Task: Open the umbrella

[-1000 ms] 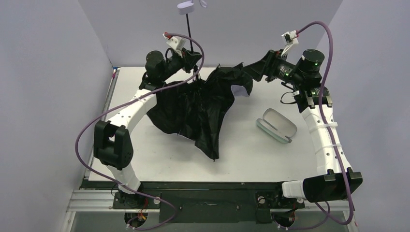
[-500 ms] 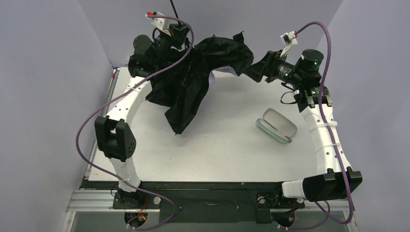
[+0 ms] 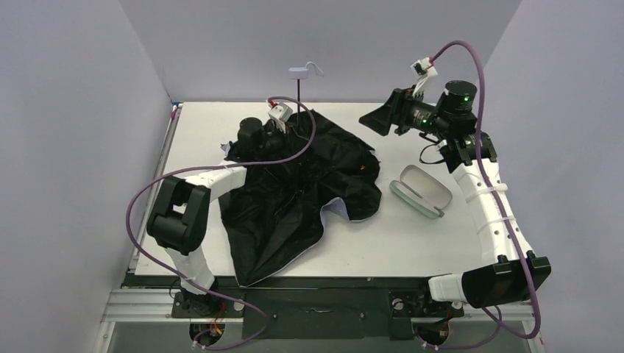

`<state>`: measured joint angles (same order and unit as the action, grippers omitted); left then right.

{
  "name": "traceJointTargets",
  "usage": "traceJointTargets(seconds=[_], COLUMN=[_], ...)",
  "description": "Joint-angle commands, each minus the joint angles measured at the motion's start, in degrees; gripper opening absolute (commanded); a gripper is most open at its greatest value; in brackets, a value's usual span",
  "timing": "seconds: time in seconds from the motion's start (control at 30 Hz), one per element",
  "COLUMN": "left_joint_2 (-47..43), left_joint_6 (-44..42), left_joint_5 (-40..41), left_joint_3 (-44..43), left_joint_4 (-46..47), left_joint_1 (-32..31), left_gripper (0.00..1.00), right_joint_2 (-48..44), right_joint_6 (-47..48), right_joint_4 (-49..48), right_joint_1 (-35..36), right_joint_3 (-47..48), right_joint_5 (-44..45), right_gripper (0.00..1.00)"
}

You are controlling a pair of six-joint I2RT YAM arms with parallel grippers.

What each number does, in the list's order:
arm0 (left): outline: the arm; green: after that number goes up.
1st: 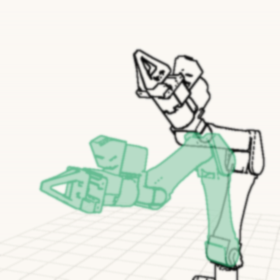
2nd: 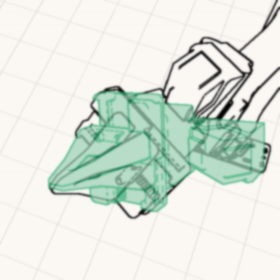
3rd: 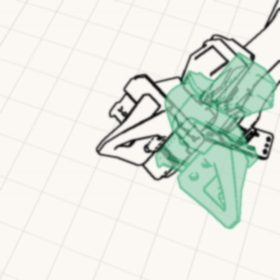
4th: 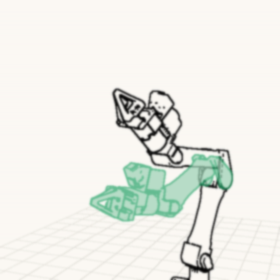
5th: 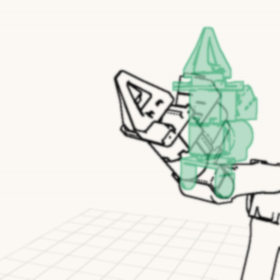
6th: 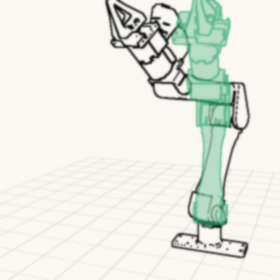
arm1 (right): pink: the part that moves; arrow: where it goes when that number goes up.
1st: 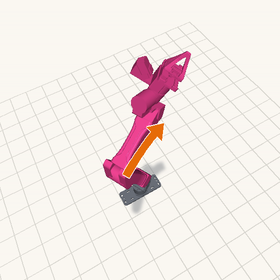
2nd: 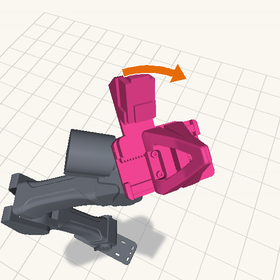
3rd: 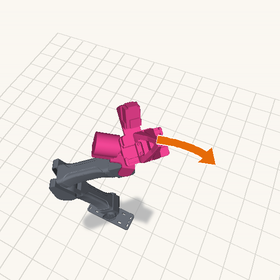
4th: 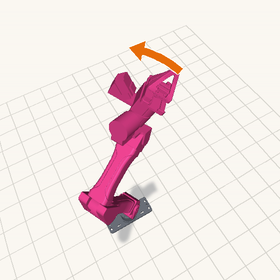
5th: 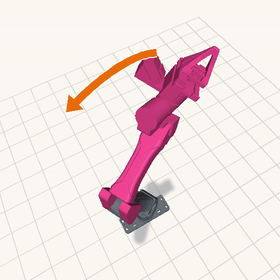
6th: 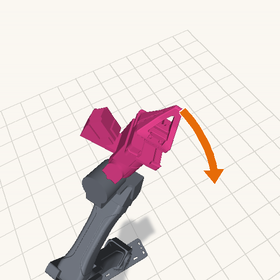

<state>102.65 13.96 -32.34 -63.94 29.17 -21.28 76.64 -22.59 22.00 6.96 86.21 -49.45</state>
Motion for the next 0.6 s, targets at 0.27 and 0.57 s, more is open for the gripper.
traceJointTargets(seconds=[0.27, 0.57], left_joint_2=[-12.6, -12.9], left_joint_6=[-12.2, -14.9], left_joint_5=[-4.3, -5.3], left_joint_3=[7.2, 9.9], left_joint_4=[11.3, 16.3], left_joint_1=[-3.7, -7.3], left_gripper=[0.0, 0.0], right_joint_2=[1.3, 6.0], right_joint_6=[9.9, 9.2], right_joint_4=[-5.5, -22.2], right_joint_1=[12.6, 19.2], right_joint_3=[-4.7, -4.2], right_joint_5=[10.9, 14.3], right_gripper=[0.75, 0.69])
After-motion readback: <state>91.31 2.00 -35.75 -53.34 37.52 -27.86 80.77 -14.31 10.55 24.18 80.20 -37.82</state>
